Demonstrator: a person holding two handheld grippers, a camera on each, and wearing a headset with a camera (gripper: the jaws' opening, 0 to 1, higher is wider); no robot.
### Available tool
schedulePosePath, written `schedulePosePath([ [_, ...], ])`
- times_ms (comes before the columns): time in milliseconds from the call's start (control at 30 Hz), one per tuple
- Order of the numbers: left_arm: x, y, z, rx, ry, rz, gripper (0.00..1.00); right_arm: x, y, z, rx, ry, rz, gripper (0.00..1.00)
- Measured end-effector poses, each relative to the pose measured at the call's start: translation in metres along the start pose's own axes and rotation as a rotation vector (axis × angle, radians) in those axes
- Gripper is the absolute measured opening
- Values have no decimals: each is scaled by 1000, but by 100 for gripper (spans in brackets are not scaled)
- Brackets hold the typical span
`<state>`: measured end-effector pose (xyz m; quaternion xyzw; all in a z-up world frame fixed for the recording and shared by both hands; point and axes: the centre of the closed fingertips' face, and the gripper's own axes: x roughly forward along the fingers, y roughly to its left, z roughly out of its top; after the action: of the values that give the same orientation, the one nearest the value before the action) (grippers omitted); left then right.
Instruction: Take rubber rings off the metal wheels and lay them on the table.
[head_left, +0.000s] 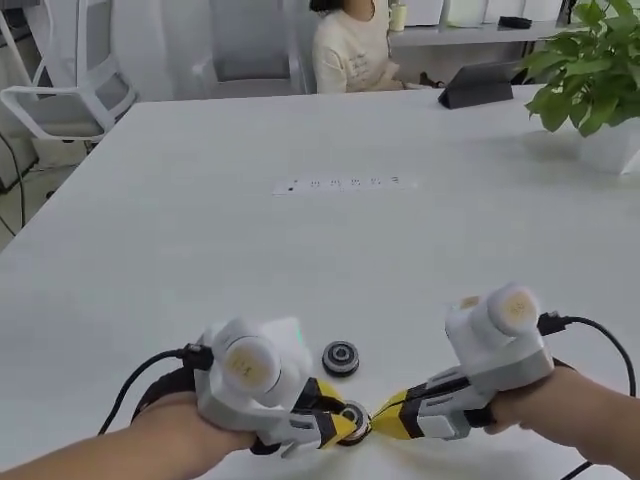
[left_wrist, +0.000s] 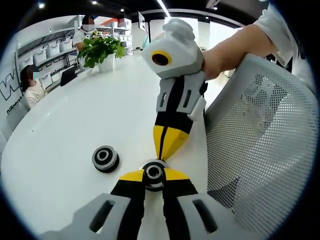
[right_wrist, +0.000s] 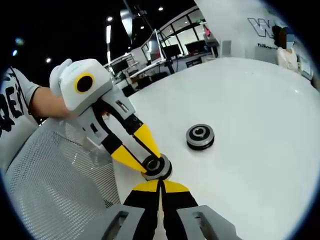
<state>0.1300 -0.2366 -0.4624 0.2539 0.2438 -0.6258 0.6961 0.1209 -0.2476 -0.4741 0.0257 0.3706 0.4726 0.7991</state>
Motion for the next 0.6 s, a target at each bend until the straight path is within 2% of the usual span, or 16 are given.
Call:
schedulePosePath([
  [100,0,0,0,0,0,0,7,-2,0,3,39,-27,9,0],
  [333,1,0,0,-6,0,4,7,-1,1,7,92,-51,18,0],
  [600,1,0,0,-6,2,10,7,-2,0,7,103,-58,22,0],
])
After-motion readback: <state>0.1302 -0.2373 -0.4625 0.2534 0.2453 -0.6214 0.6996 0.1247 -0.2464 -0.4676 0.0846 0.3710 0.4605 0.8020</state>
